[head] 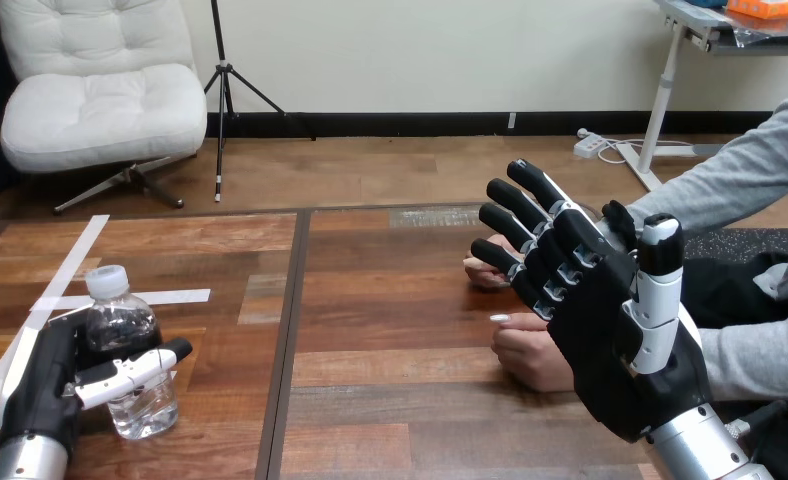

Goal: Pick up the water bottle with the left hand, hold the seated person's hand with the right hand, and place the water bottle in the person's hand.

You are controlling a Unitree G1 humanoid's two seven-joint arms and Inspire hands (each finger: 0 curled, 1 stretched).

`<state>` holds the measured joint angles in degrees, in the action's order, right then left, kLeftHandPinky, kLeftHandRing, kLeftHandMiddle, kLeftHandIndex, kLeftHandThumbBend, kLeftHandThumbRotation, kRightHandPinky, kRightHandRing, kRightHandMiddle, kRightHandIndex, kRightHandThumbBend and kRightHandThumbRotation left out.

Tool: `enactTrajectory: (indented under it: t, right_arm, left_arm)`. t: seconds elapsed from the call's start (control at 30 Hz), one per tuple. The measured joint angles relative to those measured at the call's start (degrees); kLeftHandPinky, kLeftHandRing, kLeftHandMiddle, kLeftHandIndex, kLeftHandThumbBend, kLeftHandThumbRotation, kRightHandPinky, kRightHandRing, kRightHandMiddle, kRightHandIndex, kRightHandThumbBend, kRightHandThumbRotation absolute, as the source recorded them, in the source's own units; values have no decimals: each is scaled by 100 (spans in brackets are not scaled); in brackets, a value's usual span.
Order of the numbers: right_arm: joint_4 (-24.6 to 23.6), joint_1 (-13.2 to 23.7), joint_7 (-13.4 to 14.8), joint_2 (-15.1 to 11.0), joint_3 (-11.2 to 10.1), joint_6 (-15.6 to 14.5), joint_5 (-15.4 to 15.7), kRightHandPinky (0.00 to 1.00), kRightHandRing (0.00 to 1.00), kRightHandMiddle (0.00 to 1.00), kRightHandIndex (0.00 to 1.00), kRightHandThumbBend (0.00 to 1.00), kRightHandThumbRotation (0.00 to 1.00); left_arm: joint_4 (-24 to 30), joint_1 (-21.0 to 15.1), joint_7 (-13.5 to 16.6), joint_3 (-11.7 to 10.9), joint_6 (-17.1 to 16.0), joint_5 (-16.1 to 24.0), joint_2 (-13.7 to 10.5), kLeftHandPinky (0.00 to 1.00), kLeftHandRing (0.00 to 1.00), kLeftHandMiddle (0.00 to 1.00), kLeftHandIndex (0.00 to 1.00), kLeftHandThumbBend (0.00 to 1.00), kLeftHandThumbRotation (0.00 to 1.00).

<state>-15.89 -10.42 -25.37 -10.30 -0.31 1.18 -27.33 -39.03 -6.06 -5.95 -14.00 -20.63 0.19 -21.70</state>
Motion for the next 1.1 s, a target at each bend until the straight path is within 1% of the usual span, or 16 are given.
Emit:
enactTrajectory:
  t: [0.23,0.37,0.43,0.53,0.63,0.73,0.83,0.9,1.0,1.1]
  right_arm:
    - [2,1,-5,-11,0,2,42,91,96,95,95,91,100]
    - [11,4,-28,-29,0,23,131,92,97,95,95,91,100]
    - [41,9,-54,-39,0,76,205,92,96,94,94,91,100]
    - [132,32,-105,-62,0,233,384,91,95,93,93,91,100]
    - [268,83,-139,-105,-4,402,591,90,94,91,91,92,100]
    - [405,155,-149,-158,-10,528,828,85,89,88,88,95,100]
    - [600,247,-101,-219,-13,749,1190,80,86,85,86,95,100]
    - [770,322,-51,-276,-15,957,1469,76,84,84,85,95,100]
    - [1048,446,0,-373,-31,1280,1800,72,82,82,83,92,98]
    - [1342,583,18,-462,-63,1600,2012,71,81,82,82,92,97]
  left_arm:
    - [-143,0,3,1,-278,1,3,38,42,46,46,58,0]
    - [-185,0,48,9,-440,44,5,38,42,46,46,59,0]
    - [-209,0,65,12,-546,50,5,38,42,46,46,59,0]
    - [-233,0,75,13,-701,50,5,37,41,45,46,60,0]
    - [-234,-1,76,13,-832,50,5,37,41,45,46,60,0]
    - [-232,-3,58,13,-943,28,5,36,40,44,45,60,0]
    - [-221,-4,15,12,-1028,11,5,36,40,44,45,60,0]
    - [-208,-4,-18,12,-1067,2,5,36,40,44,45,61,0]
    - [-187,-4,-61,12,-1118,-9,7,35,39,44,45,61,0]
    - [-155,-3,-102,12,-1152,-18,8,35,39,44,45,61,0]
